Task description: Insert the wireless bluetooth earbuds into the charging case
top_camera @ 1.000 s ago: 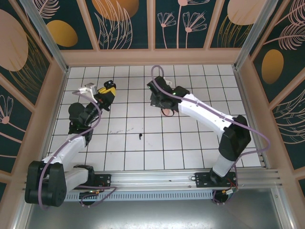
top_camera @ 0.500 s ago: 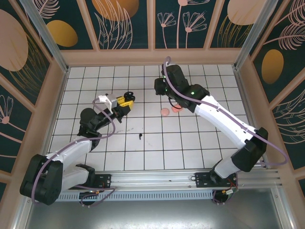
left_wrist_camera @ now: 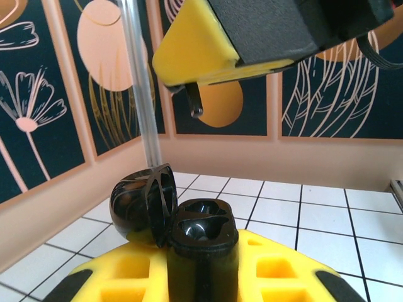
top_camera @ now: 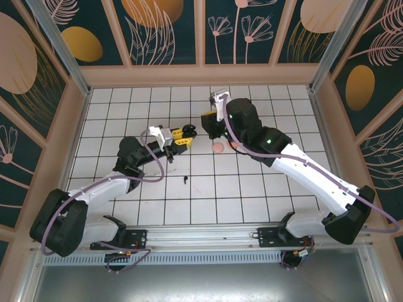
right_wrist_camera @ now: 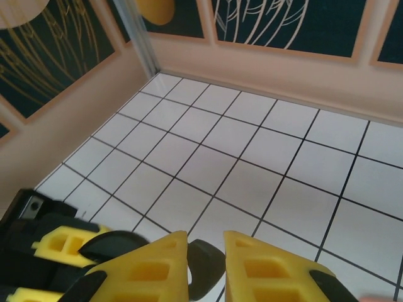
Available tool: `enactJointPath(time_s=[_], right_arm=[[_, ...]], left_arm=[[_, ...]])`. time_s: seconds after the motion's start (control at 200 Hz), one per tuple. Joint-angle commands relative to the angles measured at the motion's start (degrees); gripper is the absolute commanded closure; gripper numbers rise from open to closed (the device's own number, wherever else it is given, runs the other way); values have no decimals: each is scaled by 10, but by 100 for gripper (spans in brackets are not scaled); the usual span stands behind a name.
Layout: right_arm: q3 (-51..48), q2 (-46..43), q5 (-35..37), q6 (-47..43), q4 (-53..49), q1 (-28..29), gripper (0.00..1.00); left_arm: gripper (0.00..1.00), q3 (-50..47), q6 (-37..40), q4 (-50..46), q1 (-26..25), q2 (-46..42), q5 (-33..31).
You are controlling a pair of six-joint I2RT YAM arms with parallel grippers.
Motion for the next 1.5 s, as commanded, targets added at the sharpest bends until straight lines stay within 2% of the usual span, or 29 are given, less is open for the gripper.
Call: enactJointPath(time_s=[0.0,0.425,1.211,1.496], right_arm=[[-7,-15,2,-34,17,18,82],[-8,11,18,-36,15,42,82],[-21,34,35,-28,9,48,84],[-31,35,69,-49,-1,71,85]], left_arm=[[100,25,18,16,-5,11,29],[100,48,14,19,-9,34,44],[100,58,-5,16,-9,31,52],[100,68,-16,9,-9,34,51]])
